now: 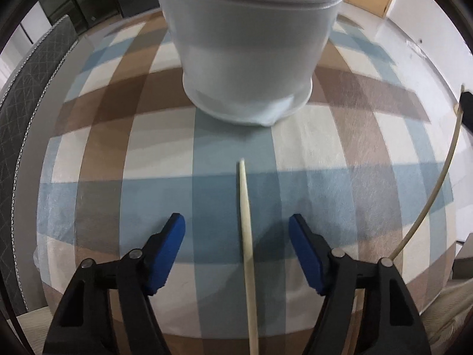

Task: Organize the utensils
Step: 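Lift the chopstick with the right gripper while the left gripper grasps the last chopstick, then carry both held chopsticks above the holder and lower them into it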

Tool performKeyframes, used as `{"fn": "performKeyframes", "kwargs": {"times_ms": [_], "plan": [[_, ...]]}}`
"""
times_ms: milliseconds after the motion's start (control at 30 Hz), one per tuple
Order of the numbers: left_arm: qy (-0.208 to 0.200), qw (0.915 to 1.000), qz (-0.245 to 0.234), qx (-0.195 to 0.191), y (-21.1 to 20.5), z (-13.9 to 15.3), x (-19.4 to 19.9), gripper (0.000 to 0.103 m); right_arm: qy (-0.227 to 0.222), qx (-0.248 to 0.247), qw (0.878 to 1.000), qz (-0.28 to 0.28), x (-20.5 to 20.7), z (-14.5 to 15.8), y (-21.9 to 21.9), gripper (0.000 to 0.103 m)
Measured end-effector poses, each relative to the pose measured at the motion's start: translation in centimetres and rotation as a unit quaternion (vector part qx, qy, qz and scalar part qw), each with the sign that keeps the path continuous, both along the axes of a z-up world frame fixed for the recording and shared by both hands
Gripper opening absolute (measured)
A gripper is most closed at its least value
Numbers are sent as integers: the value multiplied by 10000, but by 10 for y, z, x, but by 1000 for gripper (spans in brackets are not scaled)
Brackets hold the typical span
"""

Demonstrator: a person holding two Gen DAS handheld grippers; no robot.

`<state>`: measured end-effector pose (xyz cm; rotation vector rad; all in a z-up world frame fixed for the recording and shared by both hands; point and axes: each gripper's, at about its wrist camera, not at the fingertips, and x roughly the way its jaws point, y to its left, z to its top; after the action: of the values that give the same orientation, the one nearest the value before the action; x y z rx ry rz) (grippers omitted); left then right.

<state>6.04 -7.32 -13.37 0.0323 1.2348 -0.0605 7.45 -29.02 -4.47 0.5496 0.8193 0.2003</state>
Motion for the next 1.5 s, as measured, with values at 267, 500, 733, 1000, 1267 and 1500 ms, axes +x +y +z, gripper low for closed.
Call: {"fn": "performKeyframes", "kwargs": {"times_ms": [267,500,733,1000,1267,1500], "plan": [[-27,9994,-304,-177,-9,7,4,3,68,-5,10000,-20,4,-3,-4,4],[-34,9970,-20,-774,13,12,1,1,-52,-260,9996,28,1,1,-1,4],[-846,9877,193,-1301,39,56,-22,1,-351,-383,9985,171,-12,10,9,4],[-1708,9711,177,-1657,50,97,-59,1,-808,-768,9920,591,-42,28,41,4],[-2109,9640,-176,-1612,51,118,-74,1,-1159,-1113,9843,724,-68,46,62,4],[-2047,9645,-279,-1648,58,121,-79,1,-1389,-1477,9760,795,-81,56,77,4]]}}
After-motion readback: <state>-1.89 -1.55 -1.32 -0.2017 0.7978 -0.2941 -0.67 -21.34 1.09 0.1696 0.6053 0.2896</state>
